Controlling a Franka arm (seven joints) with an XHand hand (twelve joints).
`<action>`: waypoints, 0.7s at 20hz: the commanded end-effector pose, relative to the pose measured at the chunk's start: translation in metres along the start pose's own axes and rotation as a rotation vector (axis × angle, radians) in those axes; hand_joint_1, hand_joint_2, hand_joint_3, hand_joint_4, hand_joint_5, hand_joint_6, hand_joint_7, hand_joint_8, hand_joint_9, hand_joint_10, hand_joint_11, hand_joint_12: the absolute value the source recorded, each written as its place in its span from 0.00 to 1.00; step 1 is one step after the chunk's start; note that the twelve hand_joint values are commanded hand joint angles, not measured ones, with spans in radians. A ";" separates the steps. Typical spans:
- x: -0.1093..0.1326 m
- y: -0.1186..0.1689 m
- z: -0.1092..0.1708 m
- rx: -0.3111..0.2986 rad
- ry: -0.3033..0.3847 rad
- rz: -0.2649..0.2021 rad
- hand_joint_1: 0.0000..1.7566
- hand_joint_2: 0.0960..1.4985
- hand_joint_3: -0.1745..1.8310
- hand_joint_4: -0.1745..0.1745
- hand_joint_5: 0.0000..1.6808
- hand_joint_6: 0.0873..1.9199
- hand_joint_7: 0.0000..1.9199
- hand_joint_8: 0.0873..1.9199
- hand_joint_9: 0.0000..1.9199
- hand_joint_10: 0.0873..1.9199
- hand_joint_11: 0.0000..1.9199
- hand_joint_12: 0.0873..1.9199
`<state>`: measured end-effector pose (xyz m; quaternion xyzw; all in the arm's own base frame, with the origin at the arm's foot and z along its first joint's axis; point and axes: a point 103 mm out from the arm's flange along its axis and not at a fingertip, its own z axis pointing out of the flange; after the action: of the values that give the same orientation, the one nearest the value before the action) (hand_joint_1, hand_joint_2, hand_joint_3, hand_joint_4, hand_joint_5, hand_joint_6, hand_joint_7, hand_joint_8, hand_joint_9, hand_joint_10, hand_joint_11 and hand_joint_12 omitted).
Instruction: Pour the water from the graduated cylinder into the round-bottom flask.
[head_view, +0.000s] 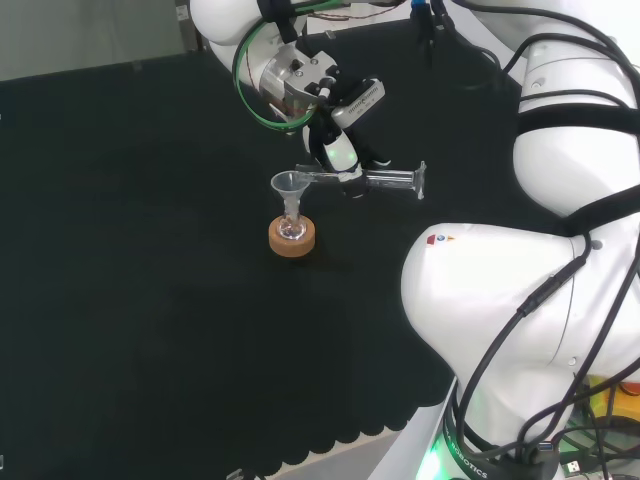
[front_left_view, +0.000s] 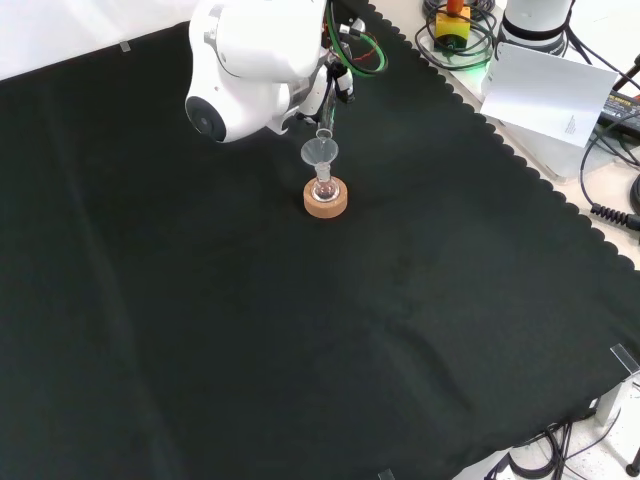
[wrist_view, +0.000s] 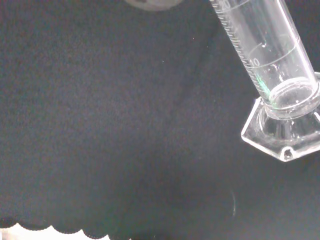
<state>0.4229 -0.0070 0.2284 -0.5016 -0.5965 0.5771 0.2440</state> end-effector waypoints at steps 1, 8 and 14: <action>-0.002 -0.002 0.001 0.007 -0.016 0.026 0.65 0.75 0.09 0.00 0.56 0.53 0.68 0.11 0.78 0.00 0.67 0.35; 0.000 -0.005 0.001 0.007 -0.013 0.022 0.65 0.75 0.09 0.00 0.56 0.53 0.68 0.11 0.78 0.00 0.67 0.35; -0.001 -0.006 0.001 0.006 -0.015 0.026 0.65 0.75 0.09 0.00 0.56 0.53 0.68 0.11 0.78 0.00 0.67 0.35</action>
<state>0.4209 -0.0077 0.2332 -0.5046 -0.5898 0.5850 0.2353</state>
